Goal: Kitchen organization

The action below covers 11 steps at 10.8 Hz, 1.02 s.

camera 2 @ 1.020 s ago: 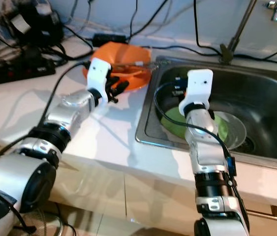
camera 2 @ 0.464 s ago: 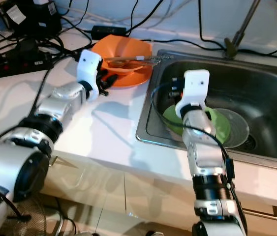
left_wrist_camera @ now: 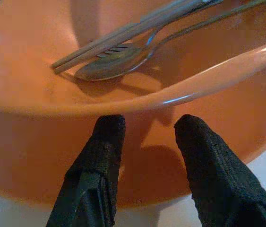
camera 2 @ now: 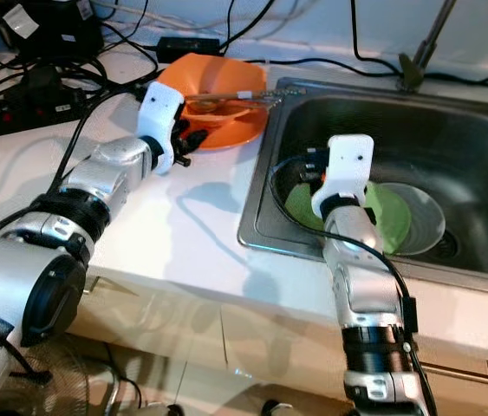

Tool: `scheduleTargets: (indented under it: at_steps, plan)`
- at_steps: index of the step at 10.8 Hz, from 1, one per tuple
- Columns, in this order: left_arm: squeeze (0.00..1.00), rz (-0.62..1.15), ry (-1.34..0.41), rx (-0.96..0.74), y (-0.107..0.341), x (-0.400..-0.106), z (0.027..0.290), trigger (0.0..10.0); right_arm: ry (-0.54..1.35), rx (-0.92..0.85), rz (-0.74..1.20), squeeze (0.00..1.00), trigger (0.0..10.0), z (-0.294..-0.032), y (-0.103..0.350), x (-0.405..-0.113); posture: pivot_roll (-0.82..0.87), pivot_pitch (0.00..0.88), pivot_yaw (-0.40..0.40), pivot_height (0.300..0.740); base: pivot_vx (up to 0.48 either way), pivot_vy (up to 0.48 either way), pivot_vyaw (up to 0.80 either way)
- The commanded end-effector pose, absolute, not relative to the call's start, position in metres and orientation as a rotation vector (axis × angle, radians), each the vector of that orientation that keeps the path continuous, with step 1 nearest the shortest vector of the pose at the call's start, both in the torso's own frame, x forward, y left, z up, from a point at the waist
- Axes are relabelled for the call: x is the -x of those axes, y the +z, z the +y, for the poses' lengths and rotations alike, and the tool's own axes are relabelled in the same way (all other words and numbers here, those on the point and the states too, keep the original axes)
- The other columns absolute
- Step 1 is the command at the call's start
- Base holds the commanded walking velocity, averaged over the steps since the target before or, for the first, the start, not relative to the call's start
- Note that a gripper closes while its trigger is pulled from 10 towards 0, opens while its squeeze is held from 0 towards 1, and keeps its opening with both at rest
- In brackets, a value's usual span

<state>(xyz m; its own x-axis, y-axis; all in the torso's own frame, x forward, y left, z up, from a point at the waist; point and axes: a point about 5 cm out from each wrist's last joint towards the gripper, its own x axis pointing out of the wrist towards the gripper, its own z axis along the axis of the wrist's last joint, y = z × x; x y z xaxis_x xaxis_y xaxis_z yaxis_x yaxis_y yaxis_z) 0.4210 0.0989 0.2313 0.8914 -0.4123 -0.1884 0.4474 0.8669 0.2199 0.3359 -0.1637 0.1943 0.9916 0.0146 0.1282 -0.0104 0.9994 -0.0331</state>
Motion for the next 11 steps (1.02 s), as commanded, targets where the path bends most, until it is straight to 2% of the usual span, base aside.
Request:
scheduleTargets:
  at_steps: [1, 6, 11]
  plan:
    - [0.00, 0.227, -0.479, -0.309, 0.217, -0.418, 0.097, 10.0, 0.003, 0.018, -0.143, 0.00, 10.0, -0.164, 0.199, -0.333, 0.03, 0.171, 0.057, 0.740, 0.000, 0.000, 0.00]
    - [0.00, 0.392, -0.485, -0.321, 0.208, -0.416, 0.113, 10.0, 0.023, -0.027, -0.150, 0.00, 10.0, -0.150, 0.199, -0.341, 0.12, 0.139, 0.077, 0.740, 0.000, 0.000, 0.00]
    - [0.00, 0.498, -0.556, -0.257, 0.202, -0.410, 0.129, 10.0, 0.023, -0.051, -0.158, 0.00, 10.0, -0.147, 0.197, -0.346, 0.17, 0.111, 0.086, 0.740, 0.000, 0.000, 0.00]
